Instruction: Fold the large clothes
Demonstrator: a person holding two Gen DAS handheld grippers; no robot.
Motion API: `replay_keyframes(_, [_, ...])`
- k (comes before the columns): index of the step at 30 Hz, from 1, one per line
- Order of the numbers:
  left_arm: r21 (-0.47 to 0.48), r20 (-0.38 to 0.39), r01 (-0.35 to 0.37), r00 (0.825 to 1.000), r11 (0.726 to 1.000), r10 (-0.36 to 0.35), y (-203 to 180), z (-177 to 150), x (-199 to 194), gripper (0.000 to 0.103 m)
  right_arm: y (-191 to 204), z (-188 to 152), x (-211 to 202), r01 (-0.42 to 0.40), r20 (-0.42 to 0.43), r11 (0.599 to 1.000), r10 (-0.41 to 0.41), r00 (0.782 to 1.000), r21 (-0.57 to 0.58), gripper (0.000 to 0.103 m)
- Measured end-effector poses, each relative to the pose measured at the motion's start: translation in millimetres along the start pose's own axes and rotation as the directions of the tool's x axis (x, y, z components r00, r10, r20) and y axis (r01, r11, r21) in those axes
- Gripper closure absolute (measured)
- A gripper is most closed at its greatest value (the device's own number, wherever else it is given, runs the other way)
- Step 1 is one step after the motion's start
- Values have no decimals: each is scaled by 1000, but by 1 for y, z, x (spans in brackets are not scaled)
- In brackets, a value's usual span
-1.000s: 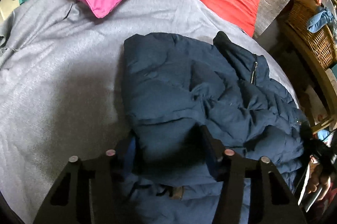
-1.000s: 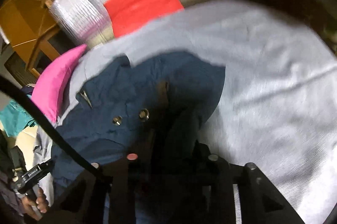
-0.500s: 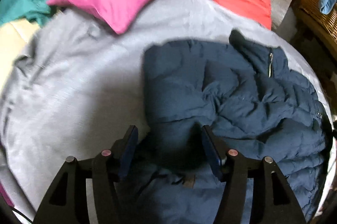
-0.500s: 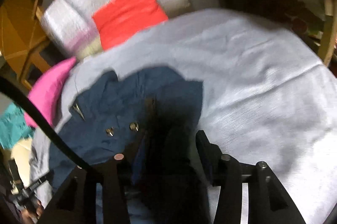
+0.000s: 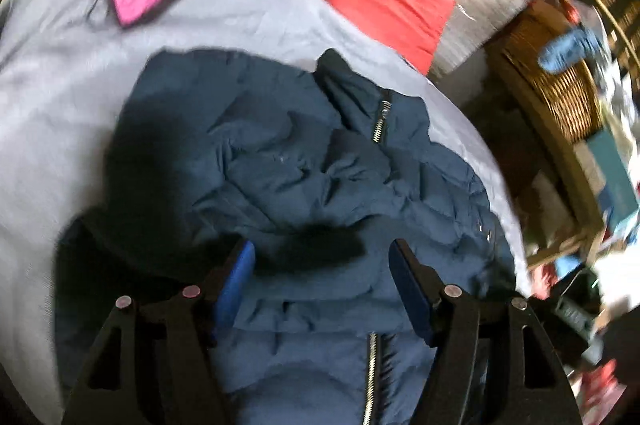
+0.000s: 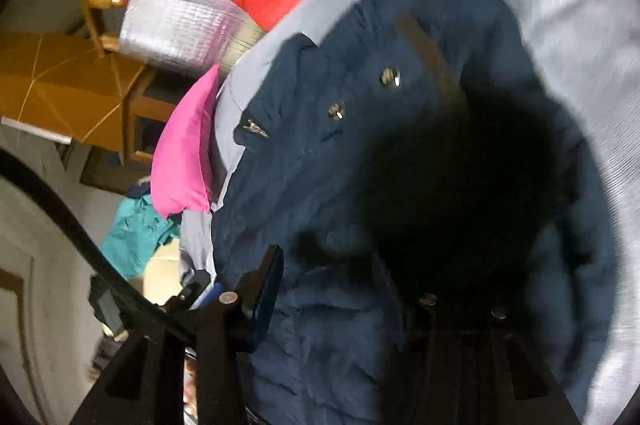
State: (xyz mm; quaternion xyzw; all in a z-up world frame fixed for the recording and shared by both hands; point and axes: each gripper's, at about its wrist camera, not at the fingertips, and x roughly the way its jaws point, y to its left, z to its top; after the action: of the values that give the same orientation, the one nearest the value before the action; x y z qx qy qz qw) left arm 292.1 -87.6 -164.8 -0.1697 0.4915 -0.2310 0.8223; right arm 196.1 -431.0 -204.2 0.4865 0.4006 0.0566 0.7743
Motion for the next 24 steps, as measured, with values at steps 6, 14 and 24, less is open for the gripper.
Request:
replay_keyframes(6, [-90,-34,-37,999,995,35,10,-1,22,34,-13,5,24,-48,46,991,43,998,128,59])
replay_keyframes(14, [-29,-34,-58,998,998,57,-3,-2,19,81,14,-1,-3,37,194,999,-36,980,2,94])
replay_keyframes(24, [72,-72,-155,984,985,160,-11,-9,23,81,7,-5,2,196,63,980,-194,979,-32,87])
